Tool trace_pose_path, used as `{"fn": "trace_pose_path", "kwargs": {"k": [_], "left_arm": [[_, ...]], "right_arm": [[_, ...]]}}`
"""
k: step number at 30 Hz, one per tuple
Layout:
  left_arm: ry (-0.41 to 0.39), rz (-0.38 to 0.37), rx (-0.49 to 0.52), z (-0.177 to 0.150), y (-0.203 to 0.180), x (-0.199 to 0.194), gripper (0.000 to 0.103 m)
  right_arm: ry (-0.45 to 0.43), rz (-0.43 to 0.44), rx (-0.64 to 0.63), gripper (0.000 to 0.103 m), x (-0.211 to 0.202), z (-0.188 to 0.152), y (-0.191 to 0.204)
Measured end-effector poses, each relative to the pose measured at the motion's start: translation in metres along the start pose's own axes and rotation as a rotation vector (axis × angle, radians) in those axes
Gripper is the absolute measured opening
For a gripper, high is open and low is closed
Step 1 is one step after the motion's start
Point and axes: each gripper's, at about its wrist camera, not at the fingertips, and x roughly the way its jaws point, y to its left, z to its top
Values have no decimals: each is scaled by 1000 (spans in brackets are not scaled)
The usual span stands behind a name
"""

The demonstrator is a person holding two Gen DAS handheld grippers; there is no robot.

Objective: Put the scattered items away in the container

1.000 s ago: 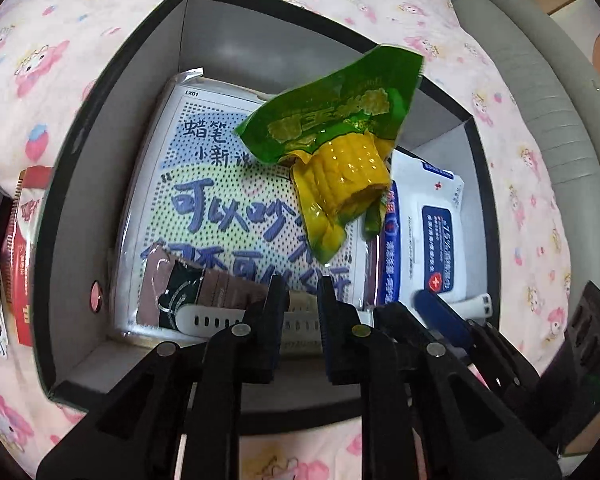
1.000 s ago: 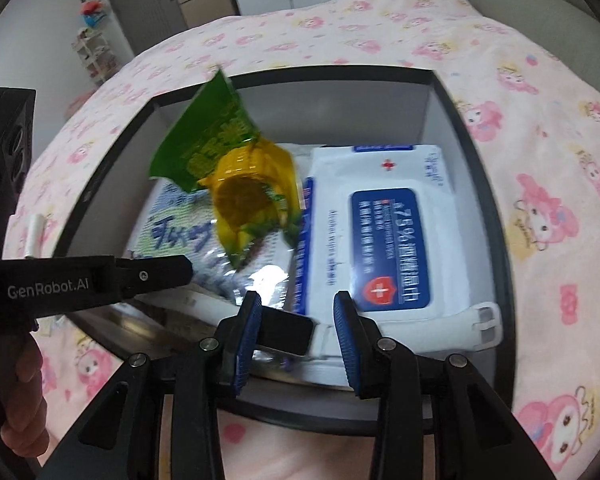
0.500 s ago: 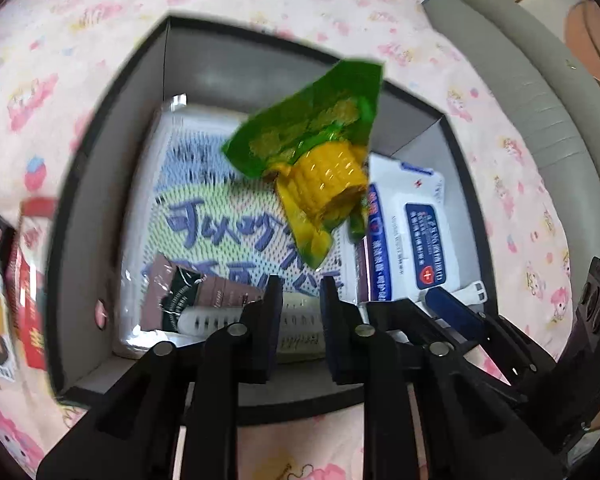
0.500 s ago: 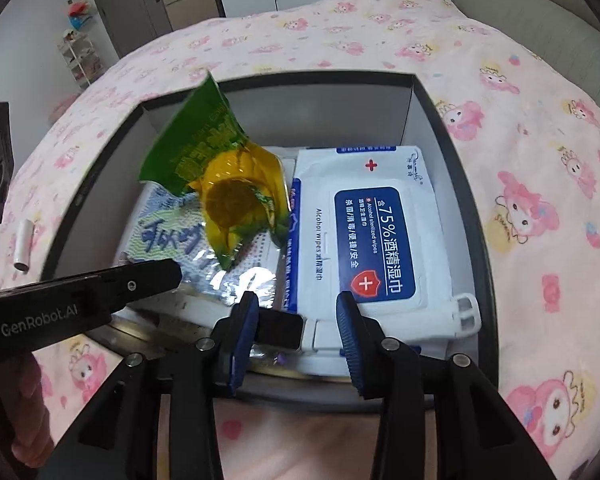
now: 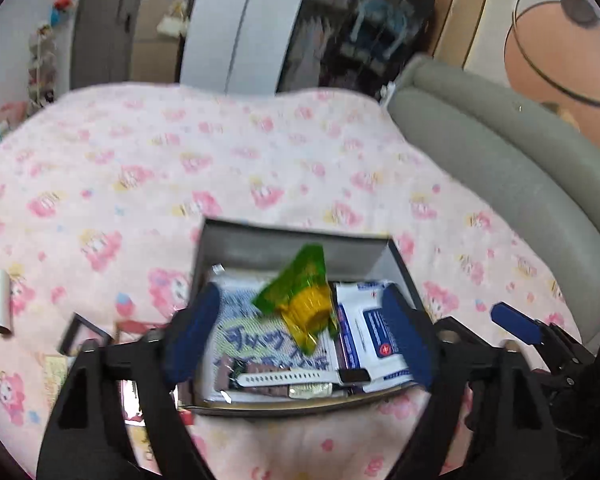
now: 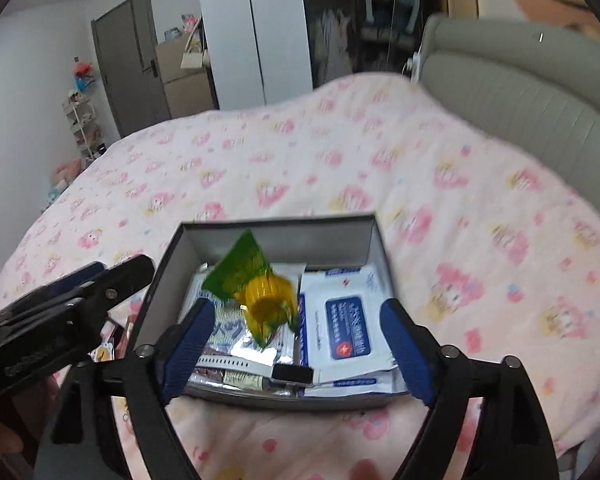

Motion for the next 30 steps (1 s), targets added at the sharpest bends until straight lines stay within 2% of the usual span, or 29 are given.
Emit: {"fn": "trace_pose_path", "kwargs": {"k": [4, 7, 9, 13, 23, 27, 30], "left_arm": [[-69, 19, -12, 3, 7, -36, 97], [-106, 32, -23, 0, 12, -58, 102], [-119, 46, -22, -4, 13, -75, 102], [-127, 70, -2, -18, 13, -97, 102], [-133, 60, 31, -69, 13, -154, 102], [-146, 32, 27, -92, 11, -169, 102], [-106, 18, 50, -105, 5, -164, 102]], "right_arm": [[-43, 17, -8, 87, -30, 5, 12], [-68, 9, -35, 88, -51, 3, 20], [-98, -16, -55, 89, -64, 0, 27], [-126, -32, -40, 99, -83, -11, 32], [-158, -51, 107, 100, -125, -58, 16], [-175, -81, 89, 100, -142, -82, 12], [-168, -88, 85, 100, -146, -95, 10]]}}
